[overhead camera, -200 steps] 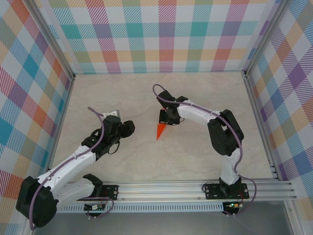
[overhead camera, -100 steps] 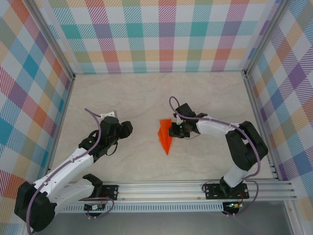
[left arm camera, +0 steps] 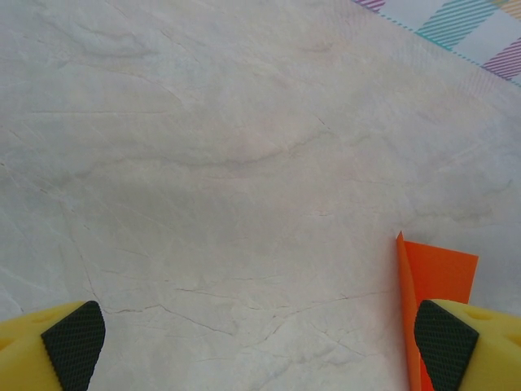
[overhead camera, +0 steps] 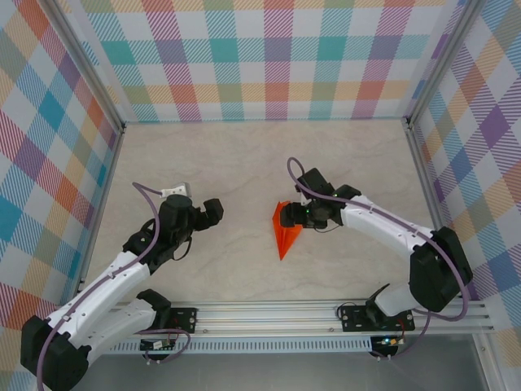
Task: Fold a paper plane with a square sheet of paper (fold left side to right side)
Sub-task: Pick up the paper plane at the center of the table.
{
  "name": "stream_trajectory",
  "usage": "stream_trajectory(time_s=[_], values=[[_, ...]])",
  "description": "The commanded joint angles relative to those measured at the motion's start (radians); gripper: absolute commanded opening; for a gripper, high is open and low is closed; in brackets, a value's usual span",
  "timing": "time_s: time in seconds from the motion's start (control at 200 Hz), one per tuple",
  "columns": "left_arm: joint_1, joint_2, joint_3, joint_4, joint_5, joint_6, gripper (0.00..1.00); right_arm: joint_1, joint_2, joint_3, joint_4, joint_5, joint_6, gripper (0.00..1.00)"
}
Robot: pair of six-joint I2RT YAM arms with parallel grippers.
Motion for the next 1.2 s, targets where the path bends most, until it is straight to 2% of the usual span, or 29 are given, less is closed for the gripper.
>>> stream_trajectory(time_s=[0.0,0.185,0.37,0.65,0.755,0.85,0.935,0.995,1.195], values=[[0.010,0.011,0.017,0.006,0.000,0.016,1.00,0.027,0.039,-0.018,0.006,-0.056,0.068,0.78],[0.010,0.024,0.014,0.017,0.007,0.014,1.00,0.070,0.140,0.028,0.005,-0.051,0.078,0.78],[0.010,0.013,0.015,-0.002,-0.005,0.018,1.00,0.086,0.206,0.061,0.006,-0.018,0.083,0.68],[0.010,0.011,0.011,-0.007,-0.010,0.017,1.00,0.095,0.280,0.091,0.020,-0.005,0.070,0.46],[0.010,0.009,0.015,-0.013,-0.006,0.020,1.00,0.100,0.305,0.102,0.022,0.007,0.075,0.34],[0.010,0.004,0.019,-0.020,0.000,0.022,1.00,0.096,0.332,0.113,0.011,0.013,0.071,0.29],[0.010,-0.004,0.020,-0.025,0.017,0.022,1.00,0.094,0.339,0.140,-0.011,0.028,0.052,0.16],[0.010,-0.012,0.020,-0.023,0.037,0.028,1.00,0.083,0.336,0.183,-0.045,0.043,0.022,0.00],[0.010,-0.019,0.060,-0.033,0.151,0.075,1.00,-0.027,0.445,0.461,-0.266,0.163,-0.076,0.00]])
